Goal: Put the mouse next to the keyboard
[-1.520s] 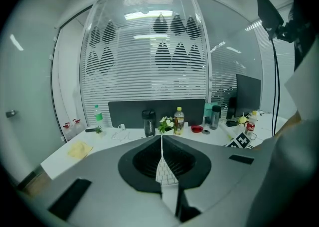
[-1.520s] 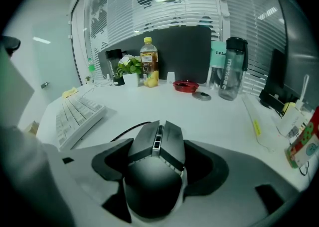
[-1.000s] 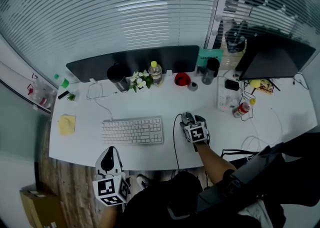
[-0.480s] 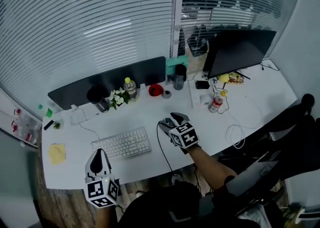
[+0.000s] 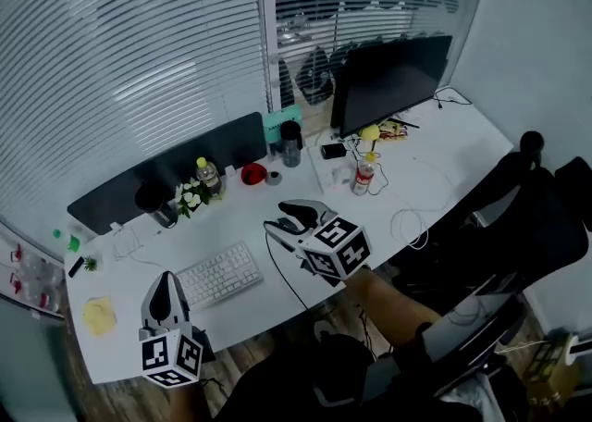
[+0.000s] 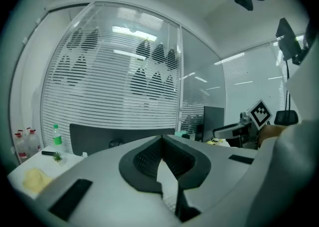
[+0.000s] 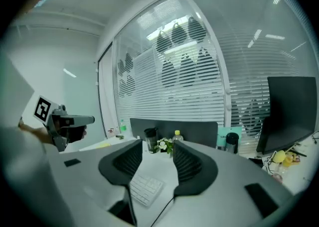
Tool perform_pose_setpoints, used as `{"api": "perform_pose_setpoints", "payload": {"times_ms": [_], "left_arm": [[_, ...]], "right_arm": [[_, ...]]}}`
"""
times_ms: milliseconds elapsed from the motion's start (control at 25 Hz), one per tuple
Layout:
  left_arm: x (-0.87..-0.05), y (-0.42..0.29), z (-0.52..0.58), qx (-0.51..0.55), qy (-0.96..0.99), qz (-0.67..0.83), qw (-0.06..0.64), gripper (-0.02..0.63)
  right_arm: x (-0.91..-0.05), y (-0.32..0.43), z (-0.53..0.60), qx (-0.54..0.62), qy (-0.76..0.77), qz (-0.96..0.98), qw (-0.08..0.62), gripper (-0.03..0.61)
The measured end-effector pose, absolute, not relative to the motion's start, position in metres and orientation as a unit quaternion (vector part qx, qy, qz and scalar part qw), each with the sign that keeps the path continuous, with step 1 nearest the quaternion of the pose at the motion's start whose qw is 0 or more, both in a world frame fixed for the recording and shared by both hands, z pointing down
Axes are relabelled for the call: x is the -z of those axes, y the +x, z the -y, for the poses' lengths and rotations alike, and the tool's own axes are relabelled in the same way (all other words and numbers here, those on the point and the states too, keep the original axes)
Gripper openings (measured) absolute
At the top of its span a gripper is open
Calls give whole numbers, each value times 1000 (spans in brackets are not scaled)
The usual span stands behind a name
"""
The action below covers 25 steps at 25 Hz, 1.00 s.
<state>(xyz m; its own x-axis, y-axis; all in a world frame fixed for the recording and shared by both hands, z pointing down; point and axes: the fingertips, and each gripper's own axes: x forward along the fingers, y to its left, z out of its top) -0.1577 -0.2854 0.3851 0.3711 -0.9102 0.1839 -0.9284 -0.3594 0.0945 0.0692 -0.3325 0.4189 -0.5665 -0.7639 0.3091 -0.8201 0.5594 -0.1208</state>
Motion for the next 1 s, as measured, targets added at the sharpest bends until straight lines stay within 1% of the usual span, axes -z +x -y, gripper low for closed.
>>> {"api": "perform_pose_setpoints", "payload": {"times_ms": [80, 200, 280, 360, 400, 480, 600, 1000], "left_arm": [[-377, -154, 283, -41, 830, 549, 89, 29], [-363, -150, 282, -38, 832, 549, 69, 29], [-358, -148, 281, -45, 834, 548, 54, 29], [-355, -148, 282, -52, 836, 544, 51, 29], [-355, -148, 283, -53, 836, 544, 54, 29], [-355, -151, 284, -55, 832, 549, 59, 29], [-354, -154, 284, -60, 822, 564, 48, 29], [-346, -148, 278, -66, 827, 559, 12, 29]], "right_arm": [[-402, 68, 321, -116, 457, 876, 101, 184], [-380, 67, 307, -104, 461, 877, 83, 129], [-366, 65, 298, -96, 458, 881, 70, 113], [-355, 64, 293, -92, 462, 880, 63, 64], [-351, 65, 291, -89, 467, 878, 62, 50], [-344, 68, 289, -85, 478, 872, 57, 31], [-337, 68, 287, -80, 487, 868, 54, 4], [-330, 77, 290, -62, 521, 850, 52, -2]]}}
